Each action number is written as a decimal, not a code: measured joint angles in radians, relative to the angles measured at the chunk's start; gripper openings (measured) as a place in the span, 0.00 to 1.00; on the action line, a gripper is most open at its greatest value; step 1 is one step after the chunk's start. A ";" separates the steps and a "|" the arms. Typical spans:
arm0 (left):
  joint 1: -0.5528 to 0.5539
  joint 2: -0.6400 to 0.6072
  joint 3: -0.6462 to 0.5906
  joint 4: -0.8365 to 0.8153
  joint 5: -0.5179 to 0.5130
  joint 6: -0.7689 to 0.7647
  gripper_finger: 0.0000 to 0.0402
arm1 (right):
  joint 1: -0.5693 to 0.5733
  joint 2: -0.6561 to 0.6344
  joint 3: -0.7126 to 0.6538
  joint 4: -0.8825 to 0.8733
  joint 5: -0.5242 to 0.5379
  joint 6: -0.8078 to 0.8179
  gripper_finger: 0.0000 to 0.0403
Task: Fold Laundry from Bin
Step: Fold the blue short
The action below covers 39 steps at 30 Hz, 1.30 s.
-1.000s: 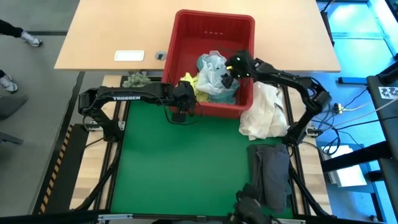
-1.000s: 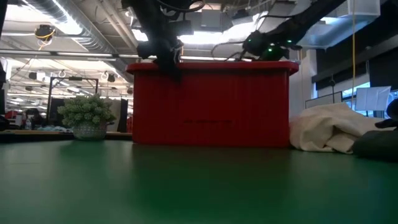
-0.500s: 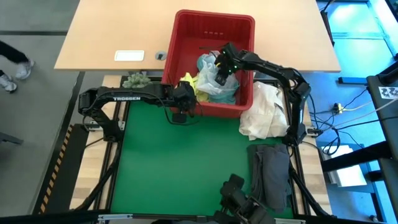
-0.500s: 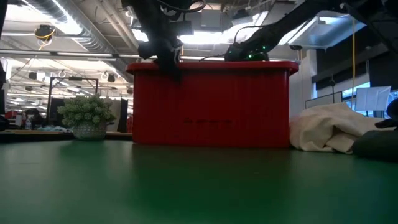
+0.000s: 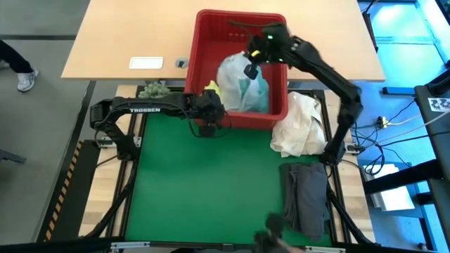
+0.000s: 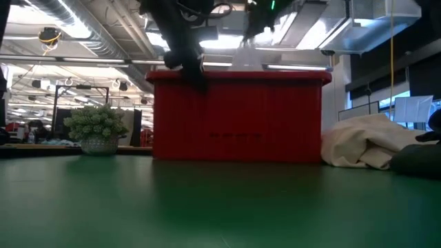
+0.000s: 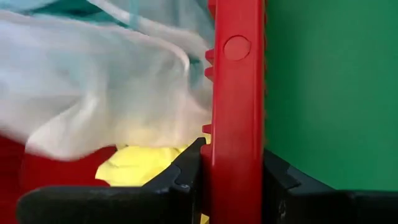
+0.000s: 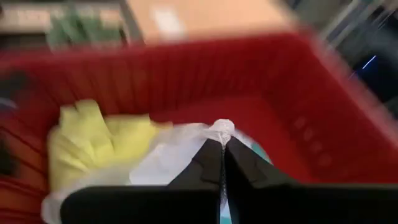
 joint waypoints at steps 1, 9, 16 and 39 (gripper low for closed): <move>0.014 0.001 0.000 0.018 -0.003 0.015 0.21 | 0.025 -0.030 0.013 0.002 0.033 -0.006 0.01; 0.127 0.002 0.001 0.081 -0.059 0.162 0.20 | 0.224 -0.232 0.025 -0.008 0.316 -0.056 0.00; 0.229 0.004 0.000 0.173 -0.017 0.217 0.20 | 0.402 -0.331 0.025 0.038 0.342 -0.073 0.00; 0.382 0.002 0.001 0.273 0.060 0.273 0.29 | 0.929 -0.345 0.024 0.093 0.426 -0.107 0.00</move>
